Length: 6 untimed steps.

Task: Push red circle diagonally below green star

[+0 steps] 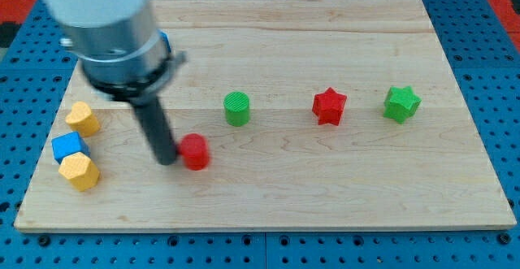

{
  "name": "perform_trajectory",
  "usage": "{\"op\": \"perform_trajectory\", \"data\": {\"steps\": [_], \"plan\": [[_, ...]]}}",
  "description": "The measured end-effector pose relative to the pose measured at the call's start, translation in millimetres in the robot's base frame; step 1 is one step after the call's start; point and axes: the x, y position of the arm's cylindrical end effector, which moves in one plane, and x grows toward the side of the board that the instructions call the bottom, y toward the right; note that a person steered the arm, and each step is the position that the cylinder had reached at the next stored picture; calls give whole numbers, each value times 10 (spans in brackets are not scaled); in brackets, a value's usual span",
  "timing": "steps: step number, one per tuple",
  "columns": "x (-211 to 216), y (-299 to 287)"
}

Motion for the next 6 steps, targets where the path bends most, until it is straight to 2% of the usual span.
{"op": "perform_trajectory", "data": {"steps": [1, 2, 4, 5, 6], "plan": [[0, 800], [-90, 651], [-257, 1207], [-257, 1902], [-254, 2329]]}}
